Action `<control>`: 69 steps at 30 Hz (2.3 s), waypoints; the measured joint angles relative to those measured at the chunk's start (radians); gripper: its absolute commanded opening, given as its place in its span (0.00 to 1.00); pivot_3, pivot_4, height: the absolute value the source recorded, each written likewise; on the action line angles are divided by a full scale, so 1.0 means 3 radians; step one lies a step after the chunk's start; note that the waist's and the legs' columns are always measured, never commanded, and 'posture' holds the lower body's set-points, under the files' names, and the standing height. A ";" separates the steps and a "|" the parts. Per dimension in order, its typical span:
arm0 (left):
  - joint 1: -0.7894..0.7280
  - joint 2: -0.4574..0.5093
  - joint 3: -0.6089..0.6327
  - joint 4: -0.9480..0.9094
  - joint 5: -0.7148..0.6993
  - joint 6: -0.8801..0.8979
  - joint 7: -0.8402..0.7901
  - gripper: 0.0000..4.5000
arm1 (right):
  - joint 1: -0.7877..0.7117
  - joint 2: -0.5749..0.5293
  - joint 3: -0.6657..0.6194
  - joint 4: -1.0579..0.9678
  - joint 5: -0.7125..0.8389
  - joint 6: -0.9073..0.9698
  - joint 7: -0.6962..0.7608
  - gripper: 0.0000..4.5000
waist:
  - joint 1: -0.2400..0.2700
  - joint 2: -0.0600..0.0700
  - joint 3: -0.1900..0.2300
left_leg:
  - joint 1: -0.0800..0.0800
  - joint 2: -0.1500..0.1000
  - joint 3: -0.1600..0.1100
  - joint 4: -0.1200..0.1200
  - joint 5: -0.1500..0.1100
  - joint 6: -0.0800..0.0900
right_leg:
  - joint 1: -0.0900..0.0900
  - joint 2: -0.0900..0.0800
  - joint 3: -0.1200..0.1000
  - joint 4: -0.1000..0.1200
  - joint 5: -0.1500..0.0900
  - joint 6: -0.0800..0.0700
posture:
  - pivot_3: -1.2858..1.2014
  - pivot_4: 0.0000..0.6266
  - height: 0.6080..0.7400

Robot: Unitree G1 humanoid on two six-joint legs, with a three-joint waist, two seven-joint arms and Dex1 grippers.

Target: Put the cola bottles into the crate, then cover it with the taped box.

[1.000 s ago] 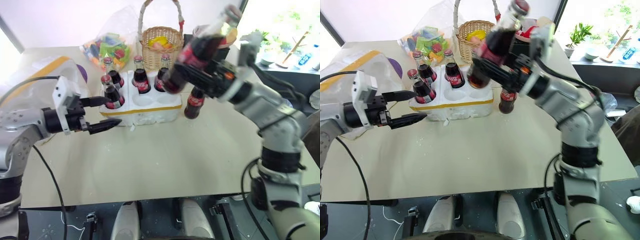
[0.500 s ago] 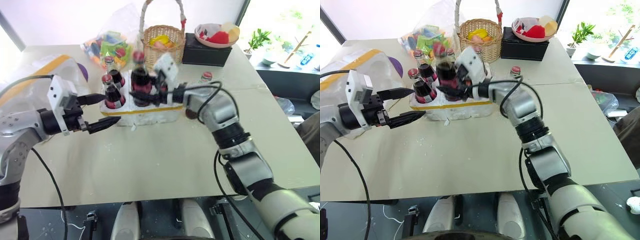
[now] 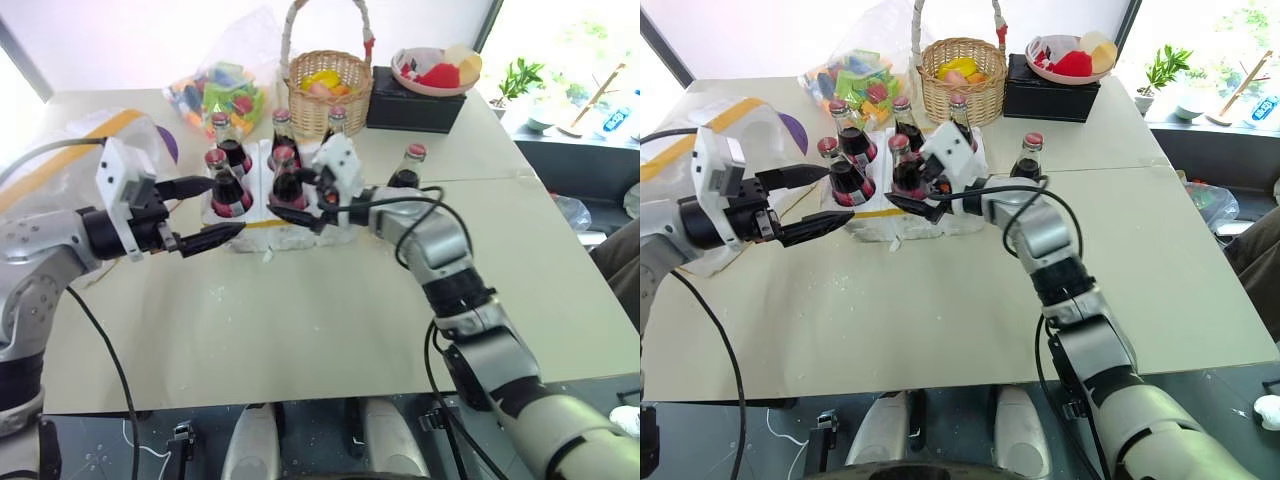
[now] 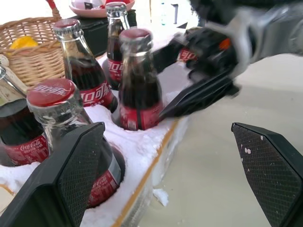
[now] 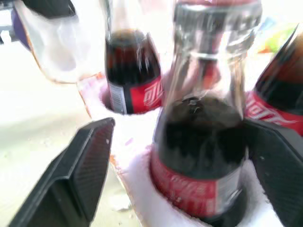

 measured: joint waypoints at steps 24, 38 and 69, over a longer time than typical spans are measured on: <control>-0.0473 -0.0233 -0.0418 0.0357 0.0210 -0.0087 -0.0257 1.00 | 0.1292 -0.0699 -0.1015 -0.0867 0.0323 0.0535 -0.0834 0.99 | -0.0026 -0.0002 -0.0001 | 0.0018 -0.0001 0.0000 0.0002 0.0001 0.0000 | 0.0012 0.0003 0.0005 -0.0002 -0.0002 -0.0003 | 0.52 0.24 1.00; -0.0380 -0.0236 -0.0386 0.0297 0.0219 -0.0093 -0.0223 1.00 | 0.0636 -0.0363 -0.0678 0.0578 -0.0025 -0.0252 -0.0697 0.62 | -0.0018 -0.0002 -0.0001 | 0.0013 -0.0001 0.0000 0.0002 0.0001 0.0000 | 0.0012 0.0003 0.0005 -0.0002 -0.0001 0.0000 | 0.52 0.24 1.00; -0.0098 -0.0201 -0.0114 0.0098 0.0208 -0.0076 -0.0020 1.00 | 0.0134 -0.0228 -0.0142 0.0313 0.0078 -0.0226 -0.0311 0.63 | -0.0016 0.0009 0.0008 | 0.0001 0.0006 -0.0005 0.0001 0.0001 0.0000 | 0.0000 0.0012 0.0004 -0.0002 -0.0001 -0.0002 | 0.52 0.24 1.00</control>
